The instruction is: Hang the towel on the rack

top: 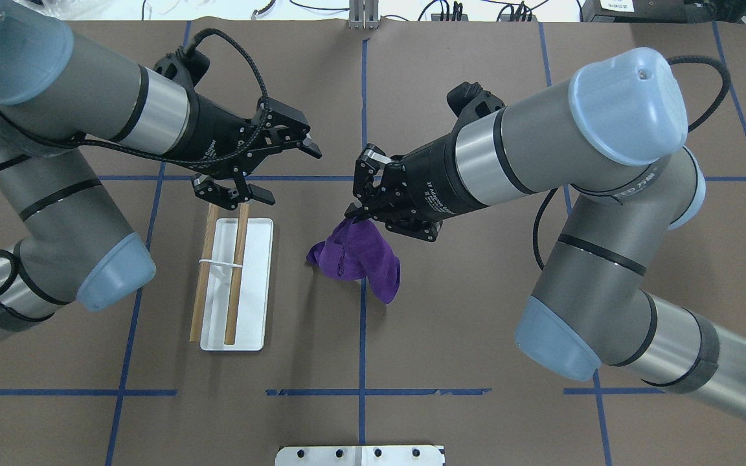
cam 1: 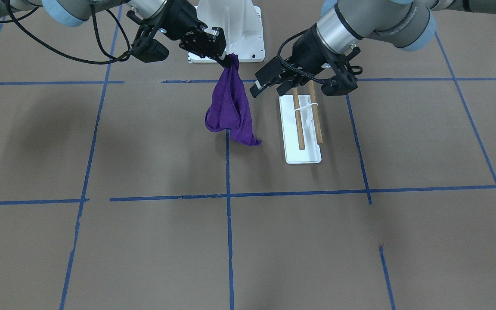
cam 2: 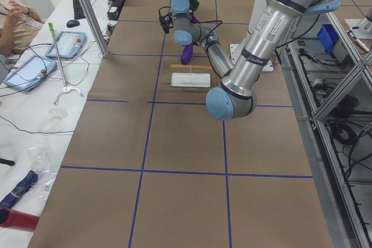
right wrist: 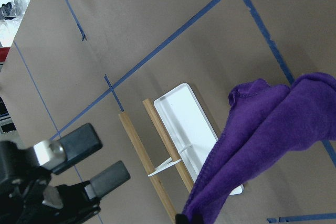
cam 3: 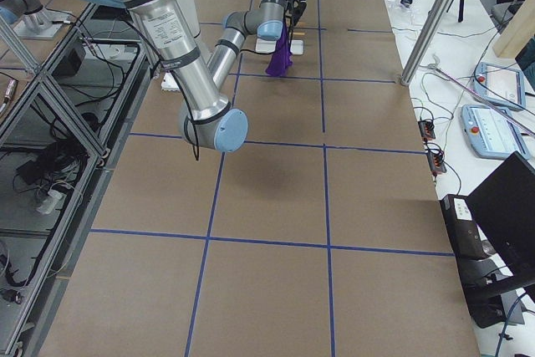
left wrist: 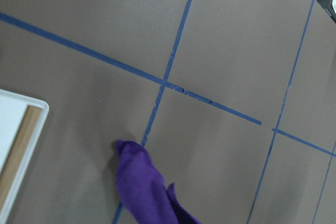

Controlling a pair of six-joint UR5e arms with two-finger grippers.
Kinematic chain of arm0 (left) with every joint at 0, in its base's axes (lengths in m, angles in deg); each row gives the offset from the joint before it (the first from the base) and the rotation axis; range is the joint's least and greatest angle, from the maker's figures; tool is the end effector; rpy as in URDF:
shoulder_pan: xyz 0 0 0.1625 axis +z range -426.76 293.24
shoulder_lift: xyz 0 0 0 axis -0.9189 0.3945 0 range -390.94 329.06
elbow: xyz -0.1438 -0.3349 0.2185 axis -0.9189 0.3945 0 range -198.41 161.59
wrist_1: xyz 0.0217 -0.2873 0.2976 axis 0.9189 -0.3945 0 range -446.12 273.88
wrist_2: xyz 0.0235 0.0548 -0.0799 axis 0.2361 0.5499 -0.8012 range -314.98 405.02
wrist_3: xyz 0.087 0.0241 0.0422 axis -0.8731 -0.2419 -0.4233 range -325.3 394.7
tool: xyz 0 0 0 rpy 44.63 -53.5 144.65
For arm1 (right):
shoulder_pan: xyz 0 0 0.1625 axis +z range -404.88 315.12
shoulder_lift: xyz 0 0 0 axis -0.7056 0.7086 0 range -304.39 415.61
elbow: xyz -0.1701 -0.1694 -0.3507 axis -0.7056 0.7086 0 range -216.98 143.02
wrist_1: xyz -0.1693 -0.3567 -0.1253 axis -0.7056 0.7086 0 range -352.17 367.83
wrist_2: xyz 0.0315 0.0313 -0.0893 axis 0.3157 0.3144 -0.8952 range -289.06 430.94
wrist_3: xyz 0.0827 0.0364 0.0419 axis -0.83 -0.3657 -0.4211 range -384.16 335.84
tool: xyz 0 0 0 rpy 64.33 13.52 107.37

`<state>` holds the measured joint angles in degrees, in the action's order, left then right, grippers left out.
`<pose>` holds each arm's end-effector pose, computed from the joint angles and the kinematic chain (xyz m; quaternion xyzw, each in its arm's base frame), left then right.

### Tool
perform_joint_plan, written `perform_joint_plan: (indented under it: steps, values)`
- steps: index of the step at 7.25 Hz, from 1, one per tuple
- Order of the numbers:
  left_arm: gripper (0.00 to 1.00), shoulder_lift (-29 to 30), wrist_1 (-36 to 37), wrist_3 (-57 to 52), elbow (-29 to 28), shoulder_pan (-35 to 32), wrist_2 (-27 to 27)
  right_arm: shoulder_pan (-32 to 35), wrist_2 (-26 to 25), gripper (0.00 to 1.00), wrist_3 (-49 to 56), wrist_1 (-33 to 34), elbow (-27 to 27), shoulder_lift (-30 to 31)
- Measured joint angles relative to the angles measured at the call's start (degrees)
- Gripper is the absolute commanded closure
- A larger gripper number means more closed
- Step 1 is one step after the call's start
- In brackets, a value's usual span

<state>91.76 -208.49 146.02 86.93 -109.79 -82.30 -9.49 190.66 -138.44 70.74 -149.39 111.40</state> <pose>0.3790 -0.4534 0.1433 -0.1247 0.6468 -0.2104 0.7224 -0.4011 -0.3879 0.0968 -0.1277 -0.6604 0.2096 0.7097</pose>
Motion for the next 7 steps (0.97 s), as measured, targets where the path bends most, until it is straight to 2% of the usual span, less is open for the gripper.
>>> perform_joint_plan:
  steps: [1, 2, 4, 5, 6, 7]
  values:
    - [0.04, 1.2, -0.1, 3.3, -0.9, 0.9, 0.4, -0.4, -0.6, 1.0, 0.0, 0.0, 0.0, -0.2]
    - [0.1, 1.7, -0.1, 4.6, -1.3, 1.6, 0.6, -0.7, -0.9, 1.0, 0.0, 0.0, -0.1, -0.4]
    - [0.34, 1.8, 0.1, 6.0, -1.5, 3.3, 1.3, -1.0, -1.0, 1.0, 0.0, 0.0, -0.1, -0.9]
    - [0.52, 1.7, 0.1, 7.0, -1.5, 3.9, 1.5, -1.1, -1.2, 1.0, 0.0, 0.0, 0.0, -1.0]
    - [0.58, 1.6, 0.1, 7.6, -1.5, 4.3, 1.6, -1.1, -1.5, 1.0, 0.1, 0.0, 0.0, -1.0]
    - [0.7, 1.4, 0.2, 7.8, -1.4, 4.6, 1.7, -1.1, -1.7, 1.0, 0.2, -0.1, 0.0, -1.0]
